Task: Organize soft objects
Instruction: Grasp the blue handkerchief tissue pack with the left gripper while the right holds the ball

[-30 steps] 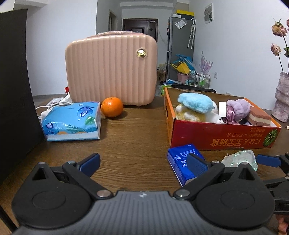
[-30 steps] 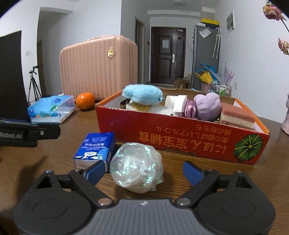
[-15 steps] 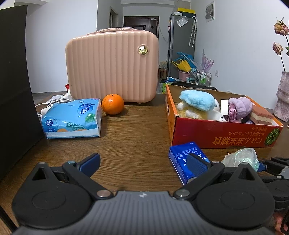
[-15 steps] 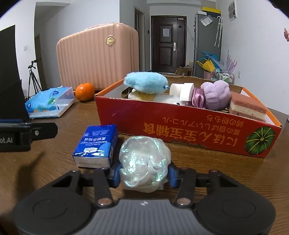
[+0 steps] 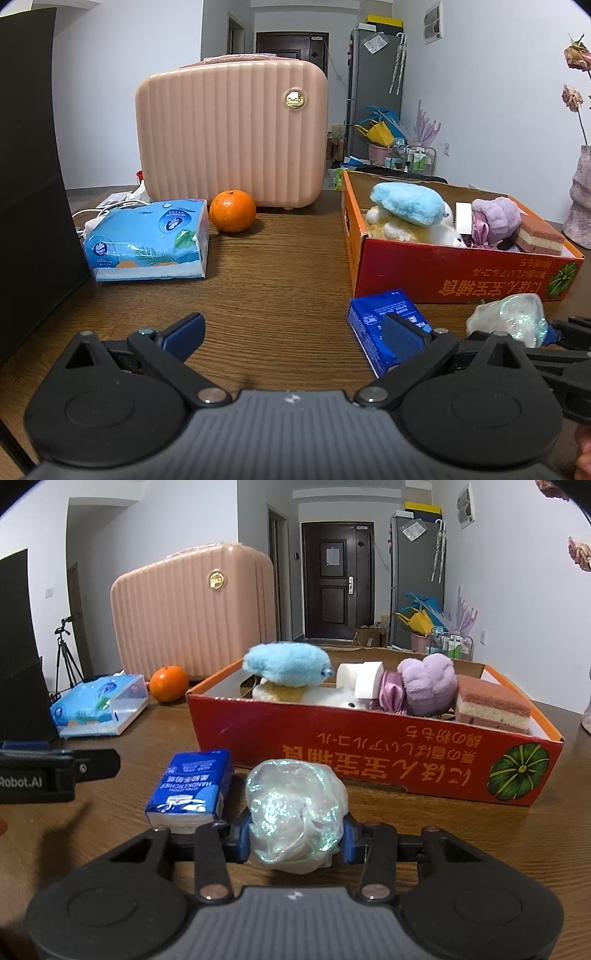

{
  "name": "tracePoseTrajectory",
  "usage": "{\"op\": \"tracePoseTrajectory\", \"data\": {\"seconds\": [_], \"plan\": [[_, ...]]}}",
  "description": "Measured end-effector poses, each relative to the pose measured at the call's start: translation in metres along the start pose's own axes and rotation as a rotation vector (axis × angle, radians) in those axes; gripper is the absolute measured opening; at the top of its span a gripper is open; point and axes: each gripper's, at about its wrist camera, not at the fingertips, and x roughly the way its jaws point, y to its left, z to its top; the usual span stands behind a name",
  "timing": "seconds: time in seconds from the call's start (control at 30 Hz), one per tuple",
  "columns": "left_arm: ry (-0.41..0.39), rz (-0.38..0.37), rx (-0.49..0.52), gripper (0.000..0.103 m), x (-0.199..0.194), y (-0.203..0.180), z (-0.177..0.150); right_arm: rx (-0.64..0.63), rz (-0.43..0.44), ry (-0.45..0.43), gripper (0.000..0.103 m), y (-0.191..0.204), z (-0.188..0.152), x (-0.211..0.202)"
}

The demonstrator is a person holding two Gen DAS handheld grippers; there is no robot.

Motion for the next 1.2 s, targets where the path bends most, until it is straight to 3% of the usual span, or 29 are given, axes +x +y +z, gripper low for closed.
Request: {"op": "tracePoseTrajectory", "data": {"seconds": [0.37, 1.2], "plan": [[0.008, 0.035, -0.004, 0.103, 0.006, -0.004, 0.001, 0.039, -0.027, -0.034, 0.043, -0.024, 0.004, -0.006], [0.092, -0.017, -0.012, 0.103, 0.031, -0.059, 0.002, 0.118, -0.137, -0.072, 0.043, -0.090, 0.003, -0.019]]}}
